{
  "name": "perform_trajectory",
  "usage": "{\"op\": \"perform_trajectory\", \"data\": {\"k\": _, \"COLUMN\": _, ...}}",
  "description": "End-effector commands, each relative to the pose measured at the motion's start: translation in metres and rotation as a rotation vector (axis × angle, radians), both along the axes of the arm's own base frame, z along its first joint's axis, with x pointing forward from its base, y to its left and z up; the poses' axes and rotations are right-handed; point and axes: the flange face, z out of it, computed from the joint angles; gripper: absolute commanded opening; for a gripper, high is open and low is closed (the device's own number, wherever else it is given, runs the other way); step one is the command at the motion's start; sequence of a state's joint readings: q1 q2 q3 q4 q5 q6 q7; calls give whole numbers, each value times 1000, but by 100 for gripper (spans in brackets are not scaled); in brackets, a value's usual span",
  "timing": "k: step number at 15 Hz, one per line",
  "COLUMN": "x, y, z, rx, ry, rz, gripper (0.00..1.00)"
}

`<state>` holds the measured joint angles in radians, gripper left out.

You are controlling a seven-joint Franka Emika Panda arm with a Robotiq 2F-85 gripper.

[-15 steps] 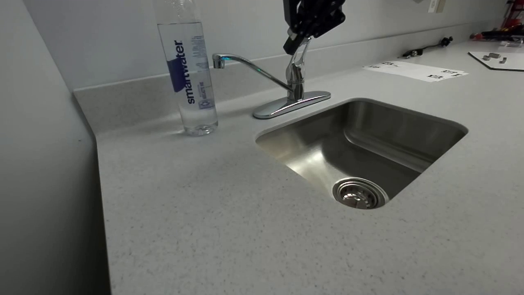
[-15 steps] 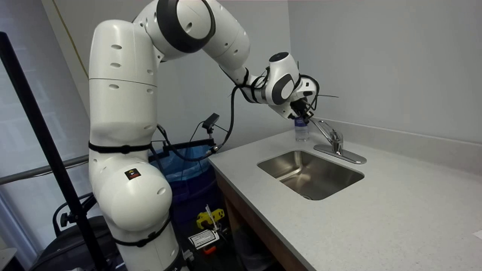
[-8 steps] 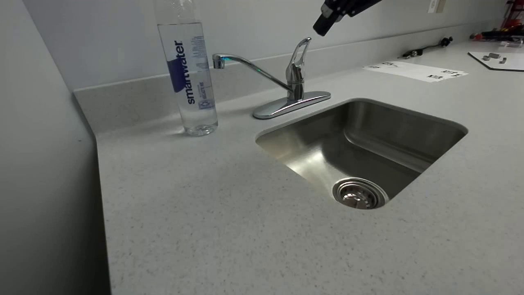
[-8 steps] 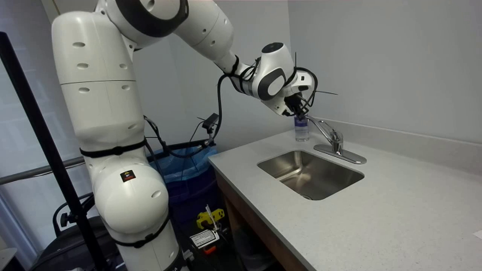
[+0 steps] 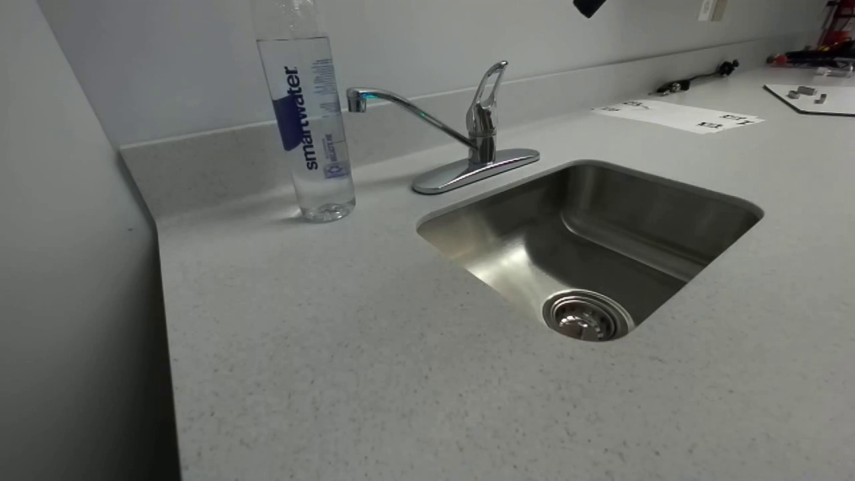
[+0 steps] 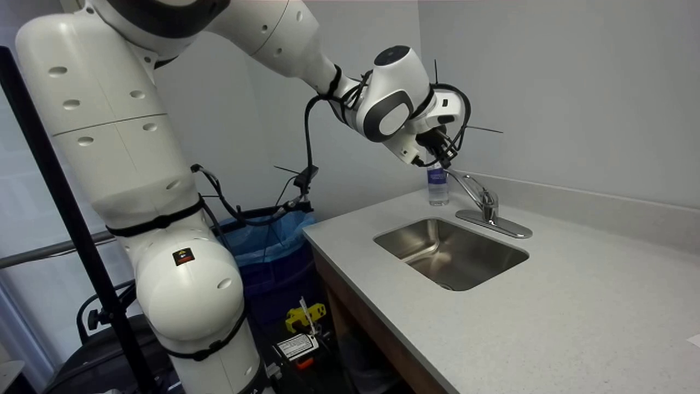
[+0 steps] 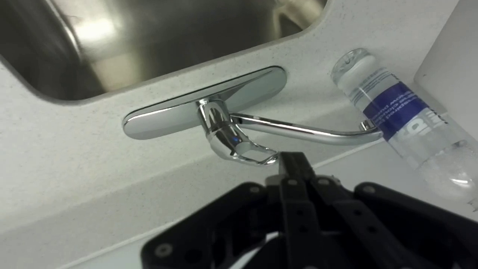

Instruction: Push the faucet to the left

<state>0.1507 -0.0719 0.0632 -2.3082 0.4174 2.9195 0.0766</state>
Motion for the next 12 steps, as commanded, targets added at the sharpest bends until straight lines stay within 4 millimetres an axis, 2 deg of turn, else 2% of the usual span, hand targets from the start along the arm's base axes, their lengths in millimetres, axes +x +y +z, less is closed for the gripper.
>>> {"op": "perform_trajectory", "data": {"k": 1, "x": -19, "y": -21, "z": 10, "rx": 0, "ry": -52, "rz": -36, "gripper": 0}}
{"op": "perform_trajectory", "data": {"k": 6, "x": -25, "y": -23, "z": 15, "rx": 1, "ry": -78, "rz": -47, "gripper": 0}}
{"op": "perform_trajectory", "data": {"k": 7, "x": -26, "y": -22, "z": 15, "rx": 1, "ry": -77, "rz": -45, "gripper": 9}}
{"op": "perform_trajectory", "data": {"k": 8, "x": -27, "y": -22, "z": 15, "rx": 1, "ry": -76, "rz": -44, "gripper": 28}}
{"op": "perform_trajectory", "data": {"k": 12, "x": -27, "y": -21, "z": 18, "rx": -1, "ry": -73, "rz": -33, "gripper": 56}}
